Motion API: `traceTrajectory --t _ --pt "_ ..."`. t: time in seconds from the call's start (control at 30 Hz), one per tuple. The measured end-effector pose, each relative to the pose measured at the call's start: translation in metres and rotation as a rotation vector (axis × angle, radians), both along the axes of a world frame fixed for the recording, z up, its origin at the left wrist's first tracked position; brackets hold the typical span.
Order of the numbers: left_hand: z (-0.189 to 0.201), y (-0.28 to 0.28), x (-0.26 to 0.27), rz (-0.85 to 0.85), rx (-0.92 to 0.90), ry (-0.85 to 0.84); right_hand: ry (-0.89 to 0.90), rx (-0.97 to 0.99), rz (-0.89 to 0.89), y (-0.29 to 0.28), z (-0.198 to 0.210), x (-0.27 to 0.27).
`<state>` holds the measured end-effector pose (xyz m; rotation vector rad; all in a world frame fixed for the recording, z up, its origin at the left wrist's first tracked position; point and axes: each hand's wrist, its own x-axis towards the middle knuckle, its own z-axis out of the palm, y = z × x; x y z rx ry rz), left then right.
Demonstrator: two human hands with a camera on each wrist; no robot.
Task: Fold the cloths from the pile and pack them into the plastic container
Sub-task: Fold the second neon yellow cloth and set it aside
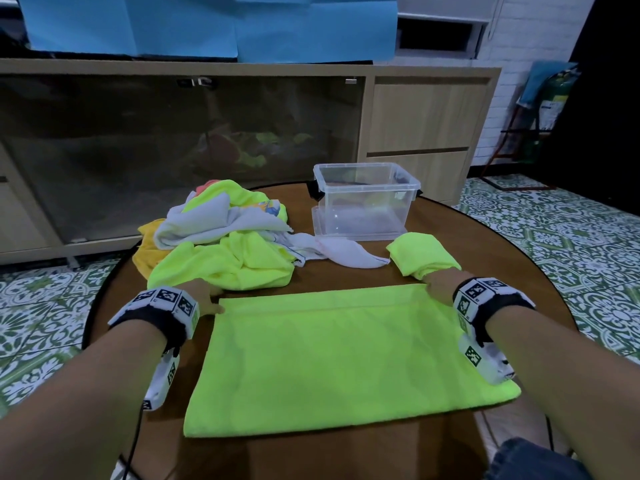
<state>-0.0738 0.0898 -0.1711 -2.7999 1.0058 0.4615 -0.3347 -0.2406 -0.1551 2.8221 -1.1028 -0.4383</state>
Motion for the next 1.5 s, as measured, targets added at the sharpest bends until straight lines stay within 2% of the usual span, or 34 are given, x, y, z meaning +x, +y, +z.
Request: traceTrajectory --t 0.1,0.17,0.23,0.3,0.4,0.47,0.53,0.8,0.93,0.97,1.13,1.27,1.5 --pt "0.0 -0.004 0.002 0.001 0.041 -0.041 0.126 -0.042 -0.026 0.005 0.005 0.003" --pt "0.006 -0.006 -0.001 0.01 0.004 -0.064 0.035 -0.093 0.025 0.005 0.013 0.001" --pt "0.013 -0.007 -0.006 0.025 -0.119 -0.091 -0.053 -0.087 0.086 0.006 0.019 -0.005" --pt "0.019 -0.011 -0.013 -0.004 -0.22 -0.046 -0.009 -0.007 0.099 0.01 0.023 -0.009" --pt "0.023 -0.017 -0.029 -0.054 -0.073 0.099 0.16 0.091 0.073 0.015 0.027 -0.016" --pt "0.025 -0.015 -0.032 -0.051 0.018 0.139 0.205 0.094 0.104 0.013 0.03 -0.019" --pt "0.026 -0.009 -0.03 -0.048 0.034 0.155 0.184 0.064 0.118 0.009 0.032 -0.021" --pt "0.03 -0.001 -0.023 -0.045 -0.066 0.198 0.032 0.081 0.047 -0.005 0.035 -0.03" --pt "0.025 0.003 -0.011 0.045 -0.229 0.177 -0.368 0.063 -0.053 -0.017 0.035 -0.031" --pt "0.025 0.004 -0.009 0.071 -0.252 0.15 -0.423 0.041 -0.07 -0.018 0.034 -0.029" --pt "0.02 -0.001 -0.005 0.041 -0.213 0.112 -0.181 0.028 -0.035 -0.011 0.02 -0.014" --pt "0.015 0.0 -0.002 0.03 -0.266 0.108 -0.081 -0.003 -0.022 -0.009 0.017 -0.007" --pt "0.011 0.006 0.005 0.065 -0.351 0.075 -0.093 -0.173 0.005 -0.004 0.014 -0.004"
